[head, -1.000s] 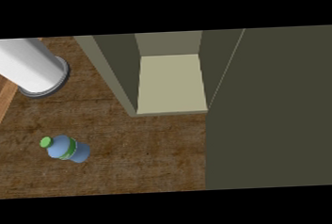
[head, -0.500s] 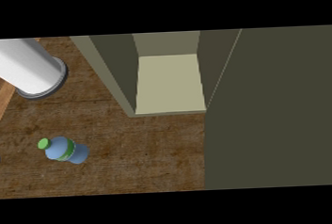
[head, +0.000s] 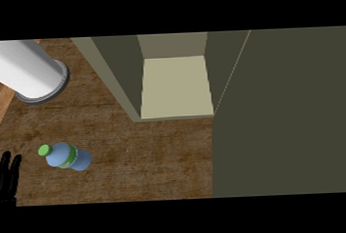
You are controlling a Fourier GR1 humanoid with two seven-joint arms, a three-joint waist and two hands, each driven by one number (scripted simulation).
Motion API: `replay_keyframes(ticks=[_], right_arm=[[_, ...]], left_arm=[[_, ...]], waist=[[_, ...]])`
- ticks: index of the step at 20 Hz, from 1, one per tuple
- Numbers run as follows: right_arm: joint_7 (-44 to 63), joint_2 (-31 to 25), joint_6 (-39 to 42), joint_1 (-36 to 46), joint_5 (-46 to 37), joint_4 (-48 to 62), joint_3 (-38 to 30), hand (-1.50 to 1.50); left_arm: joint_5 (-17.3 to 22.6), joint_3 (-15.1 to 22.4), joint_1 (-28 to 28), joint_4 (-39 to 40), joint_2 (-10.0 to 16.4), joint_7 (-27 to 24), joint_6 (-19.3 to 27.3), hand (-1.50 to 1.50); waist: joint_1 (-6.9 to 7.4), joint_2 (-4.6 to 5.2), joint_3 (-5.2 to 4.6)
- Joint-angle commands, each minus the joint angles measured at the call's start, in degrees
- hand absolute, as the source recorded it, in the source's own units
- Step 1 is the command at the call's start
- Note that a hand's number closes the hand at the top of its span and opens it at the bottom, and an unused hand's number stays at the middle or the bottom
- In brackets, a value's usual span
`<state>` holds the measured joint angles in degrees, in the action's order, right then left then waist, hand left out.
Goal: Pick up the bottled water, place it into the cabinet and close the cabinet
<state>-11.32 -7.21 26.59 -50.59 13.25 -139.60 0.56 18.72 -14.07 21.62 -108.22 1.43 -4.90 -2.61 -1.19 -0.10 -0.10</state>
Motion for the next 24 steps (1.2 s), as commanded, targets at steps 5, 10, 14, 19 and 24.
replay_keyframes(ticks=[5,10,14,19,24], right_arm=[[1.0,0.4,0.7,-6.8,5.1,-11.3,-0.9,-1.5],[-1.6,-1.7,2.8,-8.4,6.9,-9.8,-5.4,-1.5],[-2.8,0.0,3.2,-11.5,4.1,-12.3,-2.7,-1.5],[-3.4,-2.0,4.6,-10.3,8.5,-9.3,-7.0,-1.5],[-5.0,-2.7,5.2,-10.9,9.9,-9.0,-9.3,-1.5]], left_arm=[[-2.5,-1.7,-6.6,19.0,0.6,-9.3,-2.9,-1.5],[-3.4,-3.4,-14.0,31.0,1.7,-13.8,-3.1,-1.5],[-3.3,-4.9,-12.2,35.8,2.3,-19.5,-5.8,-1.5],[-3.2,-6.0,-18.3,42.5,3.6,-20.2,-4.9,-1.5],[-4.7,-7.7,-20.9,51.2,5.1,-27.2,-5.0,-1.5]], waist=[[-0.15,0.11,-0.05],[-0.2,0.2,-0.04],[-0.09,0.04,-0.04],[0.39,0.11,0.03],[0.63,0.24,0.0]])
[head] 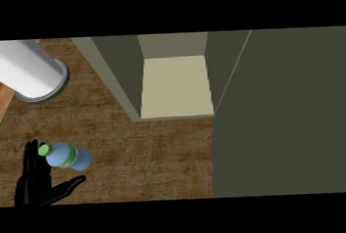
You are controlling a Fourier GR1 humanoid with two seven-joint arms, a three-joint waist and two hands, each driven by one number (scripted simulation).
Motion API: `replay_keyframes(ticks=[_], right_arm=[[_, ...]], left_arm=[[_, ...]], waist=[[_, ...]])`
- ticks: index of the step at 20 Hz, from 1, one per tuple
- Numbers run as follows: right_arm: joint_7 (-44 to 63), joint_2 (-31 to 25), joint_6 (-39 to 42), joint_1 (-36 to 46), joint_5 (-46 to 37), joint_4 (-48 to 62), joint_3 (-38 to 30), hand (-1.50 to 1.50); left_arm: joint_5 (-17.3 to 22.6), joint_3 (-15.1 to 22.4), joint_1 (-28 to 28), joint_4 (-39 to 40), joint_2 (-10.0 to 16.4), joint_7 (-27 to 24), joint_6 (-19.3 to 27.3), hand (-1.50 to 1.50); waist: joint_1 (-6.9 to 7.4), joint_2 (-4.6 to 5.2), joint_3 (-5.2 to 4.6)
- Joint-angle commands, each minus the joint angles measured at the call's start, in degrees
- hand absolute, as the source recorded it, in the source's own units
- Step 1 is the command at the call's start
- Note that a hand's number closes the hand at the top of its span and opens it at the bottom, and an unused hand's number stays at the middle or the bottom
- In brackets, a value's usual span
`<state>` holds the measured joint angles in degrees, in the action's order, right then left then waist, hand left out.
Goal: Pick up the bottled water, place it into the cabinet and close the cabinet
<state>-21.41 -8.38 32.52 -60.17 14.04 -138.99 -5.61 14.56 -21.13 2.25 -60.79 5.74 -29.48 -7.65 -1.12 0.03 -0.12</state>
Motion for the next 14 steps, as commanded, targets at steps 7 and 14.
replay_keyframes(ticks=[7,14], right_arm=[[4.1,-0.2,-0.8,-2.0,6.1,-9.2,-1.5,-1.5],[-1.4,0.4,2.3,-3.5,4.2,-6.3,-3.4,-1.5]], left_arm=[[2.7,-3.8,-9.0,18.5,3.2,-8.1,-6.2,-1.5],[4.6,-4.1,-12.2,24.5,2.6,-13.2,-12.9,-1.5]], waist=[[0.3,0.27,-0.07],[-0.04,0.02,-0.02]])
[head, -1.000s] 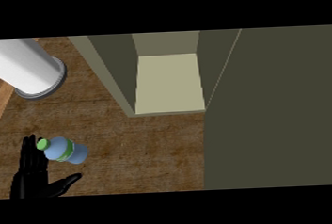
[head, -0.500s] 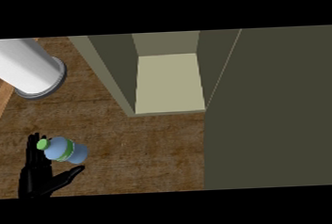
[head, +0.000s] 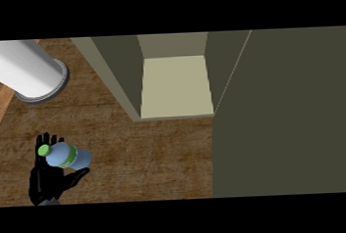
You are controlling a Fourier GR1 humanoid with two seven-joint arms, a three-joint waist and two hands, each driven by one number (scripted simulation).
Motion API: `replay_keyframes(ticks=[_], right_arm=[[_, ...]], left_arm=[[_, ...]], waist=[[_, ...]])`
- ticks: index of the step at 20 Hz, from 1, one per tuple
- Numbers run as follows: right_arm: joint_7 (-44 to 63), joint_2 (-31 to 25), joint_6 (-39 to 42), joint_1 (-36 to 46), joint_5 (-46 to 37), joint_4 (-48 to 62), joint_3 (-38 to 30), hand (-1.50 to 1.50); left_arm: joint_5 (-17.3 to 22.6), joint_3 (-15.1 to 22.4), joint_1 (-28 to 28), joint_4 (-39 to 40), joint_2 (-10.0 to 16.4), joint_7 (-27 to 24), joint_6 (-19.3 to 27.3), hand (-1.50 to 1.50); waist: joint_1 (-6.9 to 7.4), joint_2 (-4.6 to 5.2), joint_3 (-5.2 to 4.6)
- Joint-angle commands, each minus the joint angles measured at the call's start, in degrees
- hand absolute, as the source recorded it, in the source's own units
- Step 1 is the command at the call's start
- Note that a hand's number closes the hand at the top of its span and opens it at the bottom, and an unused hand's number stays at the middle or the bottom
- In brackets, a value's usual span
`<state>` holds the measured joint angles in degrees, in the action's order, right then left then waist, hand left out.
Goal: Pick up the bottled water, place it into the cabinet and close the cabinet
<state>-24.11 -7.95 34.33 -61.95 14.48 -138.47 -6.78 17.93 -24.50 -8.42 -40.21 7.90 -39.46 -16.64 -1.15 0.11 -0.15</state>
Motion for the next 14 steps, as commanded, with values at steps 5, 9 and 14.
replay_keyframes(ticks=[5,9,14], right_arm=[[2.5,1.2,0.8,-4.4,3.8,-9.9,-0.7,-1.5],[3.7,0.9,1.3,-5.1,5.4,-10.2,-1.5,-1.5],[1.6,2.1,1.9,-3.2,1.4,-8.7,-1.3,-1.5]], left_arm=[[3.2,-2.1,-6.9,7.0,1.6,-1.8,-4.4,1.5],[1.8,-0.4,-5.7,7.0,-0.6,-5.1,-3.5,1.5],[4.3,-1.9,-7.1,7.4,3.2,-2.5,-6.2,1.5]], waist=[[-0.14,0.0,0.01],[0.16,-0.01,0.04],[0.22,-0.15,0.07]])
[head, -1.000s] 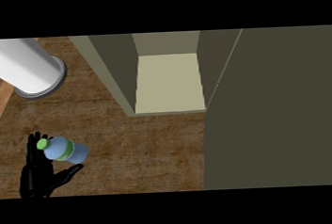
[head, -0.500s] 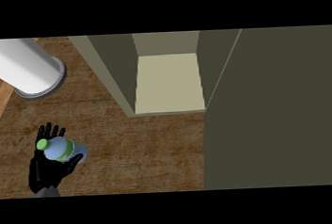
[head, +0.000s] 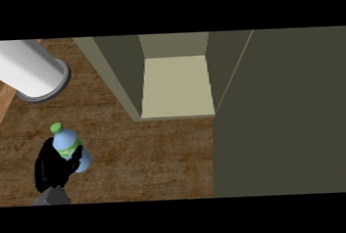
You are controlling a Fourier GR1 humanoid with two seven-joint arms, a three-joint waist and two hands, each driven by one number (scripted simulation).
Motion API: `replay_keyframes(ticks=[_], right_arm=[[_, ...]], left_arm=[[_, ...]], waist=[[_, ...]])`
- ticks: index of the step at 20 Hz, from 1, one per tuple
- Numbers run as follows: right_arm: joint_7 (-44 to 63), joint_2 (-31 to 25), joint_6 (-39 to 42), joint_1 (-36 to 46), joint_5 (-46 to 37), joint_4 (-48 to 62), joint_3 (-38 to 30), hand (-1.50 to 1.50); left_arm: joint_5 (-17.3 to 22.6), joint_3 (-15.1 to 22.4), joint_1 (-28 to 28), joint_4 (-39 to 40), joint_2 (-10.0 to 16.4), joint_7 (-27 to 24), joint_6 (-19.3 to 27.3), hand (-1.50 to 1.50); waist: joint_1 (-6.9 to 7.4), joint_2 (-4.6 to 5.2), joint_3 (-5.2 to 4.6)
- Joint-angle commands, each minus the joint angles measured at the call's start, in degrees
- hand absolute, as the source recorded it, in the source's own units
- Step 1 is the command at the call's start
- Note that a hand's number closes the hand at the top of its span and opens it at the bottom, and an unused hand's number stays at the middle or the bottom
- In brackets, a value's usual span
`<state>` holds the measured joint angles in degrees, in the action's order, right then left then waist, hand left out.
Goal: Pick up the bottled water, place it into the cabinet and close the cabinet
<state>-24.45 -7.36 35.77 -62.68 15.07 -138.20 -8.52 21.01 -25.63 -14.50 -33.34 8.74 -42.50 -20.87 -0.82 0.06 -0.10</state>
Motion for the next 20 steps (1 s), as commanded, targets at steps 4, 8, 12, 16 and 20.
replay_keyframes(ticks=[4,8,12,16,20], right_arm=[[1.1,-1.4,0.4,-0.7,5.3,-7.1,-3.1,-1.5],[4.0,-0.2,-1.0,-2.6,4.1,-10.8,-0.1,-1.5],[1.1,0.8,0.1,-1.7,3.3,-7.3,-0.7,-1.5],[3.9,-0.5,-2.0,-0.2,5.2,-9.3,-2.0,-1.5],[2.3,-0.9,-2.2,2.9,4.1,-3.7,-2.9,-1.5]], left_arm=[[-4.5,5.7,-2.9,-0.4,-4.7,-2.8,0.8,1.5],[-6.5,10.1,-3.3,-0.4,-8.6,-9.1,4.5,1.5],[-5.1,12.5,-1.2,-9.4,-8.7,-4.3,6.4,1.5],[-4.4,16.3,1.8,-14.6,-8.7,-2.9,5.2,1.5],[-1.4,25.5,3.9,-25.5,-8.7,4.3,9.3,1.5]], waist=[[-0.01,-0.02,0.03],[-0.15,0.09,-0.04],[0.52,-0.4,0.11],[1.08,-0.28,0.09],[1.7,-0.55,0.18]])
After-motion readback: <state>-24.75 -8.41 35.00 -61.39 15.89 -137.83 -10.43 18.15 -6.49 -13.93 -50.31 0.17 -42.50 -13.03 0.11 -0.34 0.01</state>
